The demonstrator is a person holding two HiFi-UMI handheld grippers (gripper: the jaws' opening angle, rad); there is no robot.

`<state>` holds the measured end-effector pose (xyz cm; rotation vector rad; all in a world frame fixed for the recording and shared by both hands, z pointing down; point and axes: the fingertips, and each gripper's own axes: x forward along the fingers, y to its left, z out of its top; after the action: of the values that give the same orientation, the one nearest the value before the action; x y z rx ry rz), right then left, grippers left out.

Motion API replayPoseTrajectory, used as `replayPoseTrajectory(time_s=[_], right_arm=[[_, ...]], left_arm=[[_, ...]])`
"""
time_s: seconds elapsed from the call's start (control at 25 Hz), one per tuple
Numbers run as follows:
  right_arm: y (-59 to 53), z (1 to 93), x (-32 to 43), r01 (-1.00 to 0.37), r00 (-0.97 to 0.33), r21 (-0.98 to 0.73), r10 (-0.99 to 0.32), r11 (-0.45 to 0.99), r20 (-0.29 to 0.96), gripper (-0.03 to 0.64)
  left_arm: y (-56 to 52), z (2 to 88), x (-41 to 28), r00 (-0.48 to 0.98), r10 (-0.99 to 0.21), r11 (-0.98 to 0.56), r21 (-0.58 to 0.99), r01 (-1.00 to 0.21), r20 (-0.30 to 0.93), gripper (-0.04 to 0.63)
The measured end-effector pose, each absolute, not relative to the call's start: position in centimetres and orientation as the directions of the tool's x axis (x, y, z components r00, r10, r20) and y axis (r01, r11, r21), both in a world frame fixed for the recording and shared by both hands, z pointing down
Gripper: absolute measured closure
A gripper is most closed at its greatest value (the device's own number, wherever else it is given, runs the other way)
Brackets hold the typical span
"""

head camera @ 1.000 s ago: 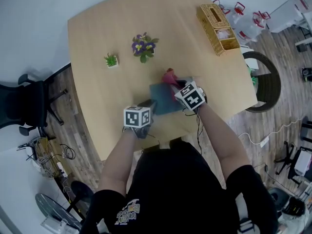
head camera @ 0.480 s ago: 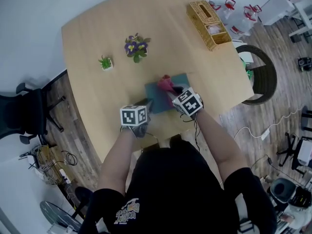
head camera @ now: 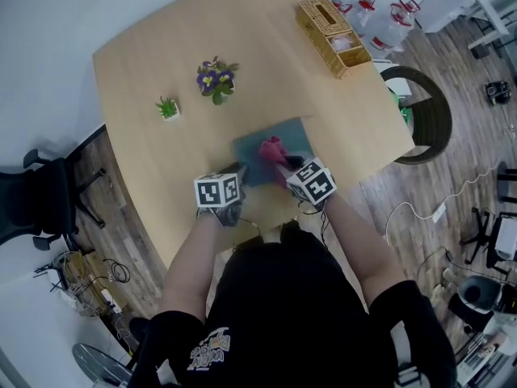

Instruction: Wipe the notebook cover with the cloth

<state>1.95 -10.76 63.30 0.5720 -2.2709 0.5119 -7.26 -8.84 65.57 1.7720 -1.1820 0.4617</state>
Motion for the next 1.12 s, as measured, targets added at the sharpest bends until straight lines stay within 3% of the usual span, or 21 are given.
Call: replayPoseTrajectory(time_s=[0.48,0.84,1.12], right_arm=[[-7.5,63.4,3.8,-0.576,-0.665,-0.276,-0.245,0.769,0.705,0.561],[-6.3,63.0,5.2,-0.563,-0.691,-0.376,-0.17,0.736,0.703,0.561],[-12.9,60.3,8.1,-0.646,-0.677,-0.325,-0.321,0.691,0.662,0.561]], left_arm=[[-8.7,65.5,-7.2,0.473,-0.516,-0.105,0.495,-0.862,0.714,0.497],[-8.6,65.5,-7.2,0.474,-0.514,-0.103,0.497,-0.862,0.715,0.497],[-8.7,65.3,-7.2,0.475,-0.515,-0.103,0.498,-0.861,0.714,0.497]])
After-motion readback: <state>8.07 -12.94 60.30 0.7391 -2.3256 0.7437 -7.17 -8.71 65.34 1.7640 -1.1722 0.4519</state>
